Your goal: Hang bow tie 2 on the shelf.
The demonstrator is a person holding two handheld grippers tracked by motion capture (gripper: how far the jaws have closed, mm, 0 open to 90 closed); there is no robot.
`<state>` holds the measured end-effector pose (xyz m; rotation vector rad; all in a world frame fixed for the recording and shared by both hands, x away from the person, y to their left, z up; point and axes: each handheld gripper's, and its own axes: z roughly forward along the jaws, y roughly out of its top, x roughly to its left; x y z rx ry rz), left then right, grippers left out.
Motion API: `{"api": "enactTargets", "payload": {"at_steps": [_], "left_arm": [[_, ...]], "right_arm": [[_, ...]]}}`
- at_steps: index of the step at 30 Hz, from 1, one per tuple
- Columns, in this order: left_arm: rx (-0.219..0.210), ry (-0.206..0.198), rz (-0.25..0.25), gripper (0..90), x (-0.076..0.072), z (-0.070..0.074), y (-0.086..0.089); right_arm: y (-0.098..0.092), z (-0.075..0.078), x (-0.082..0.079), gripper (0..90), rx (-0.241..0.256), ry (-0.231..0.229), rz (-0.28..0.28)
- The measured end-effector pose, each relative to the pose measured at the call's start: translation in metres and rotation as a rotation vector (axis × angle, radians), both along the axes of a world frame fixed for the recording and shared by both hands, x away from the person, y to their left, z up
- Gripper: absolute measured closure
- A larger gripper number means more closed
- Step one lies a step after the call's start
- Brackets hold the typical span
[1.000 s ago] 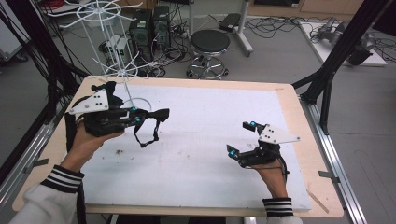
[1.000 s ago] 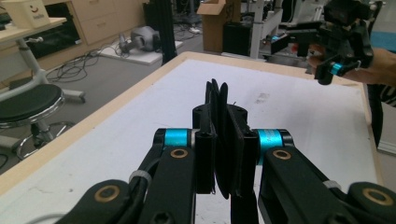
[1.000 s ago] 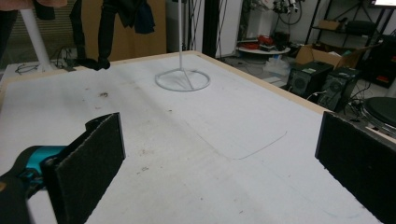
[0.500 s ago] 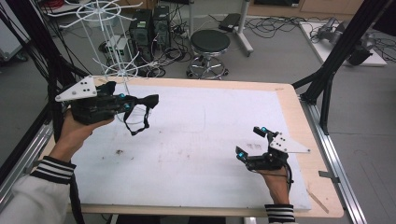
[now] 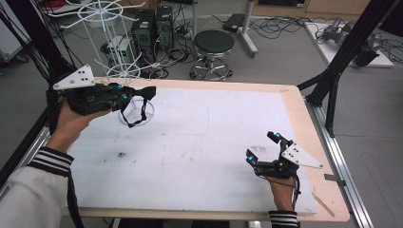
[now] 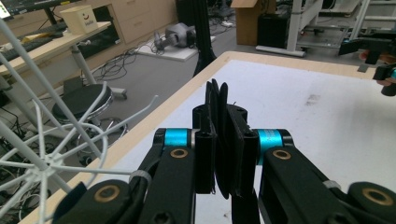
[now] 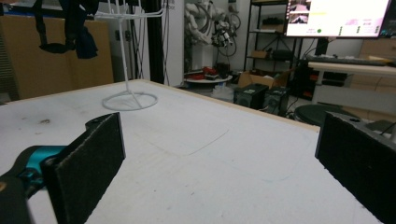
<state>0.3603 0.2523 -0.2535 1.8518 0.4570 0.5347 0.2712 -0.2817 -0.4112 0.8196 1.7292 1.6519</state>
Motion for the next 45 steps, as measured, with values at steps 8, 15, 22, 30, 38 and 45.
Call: {"api": "enactTargets", "payload": {"at_steps": [8,15,22,30,38,45], "left_arm": [[0.016,0.0,0.016,82.1,0.009,0.004,0.008],[0.026,0.01,0.043,82.0,0.02,0.005,0.013],[0.045,0.019,0.065,82.1,0.028,0.005,0.014],[0.069,0.04,0.089,82.1,0.035,0.001,0.015],[0.091,0.054,0.117,81.8,0.041,-0.003,0.013],[0.109,0.058,0.143,81.5,0.043,-0.004,0.013]], "right_arm": [[0.001,-0.001,-0.002,0.8,-0.013,0.004,-0.031],[0.001,-0.002,-0.001,0.8,-0.029,0.016,-0.05],[0.0,-0.004,0.0,0.8,-0.044,0.028,-0.059],[-0.001,-0.003,-0.003,0.8,-0.052,0.023,-0.07],[-0.002,-0.002,-0.004,0.8,-0.04,0.024,-0.068],[-0.001,-0.003,-0.003,0.8,-0.036,0.02,-0.065]]}}
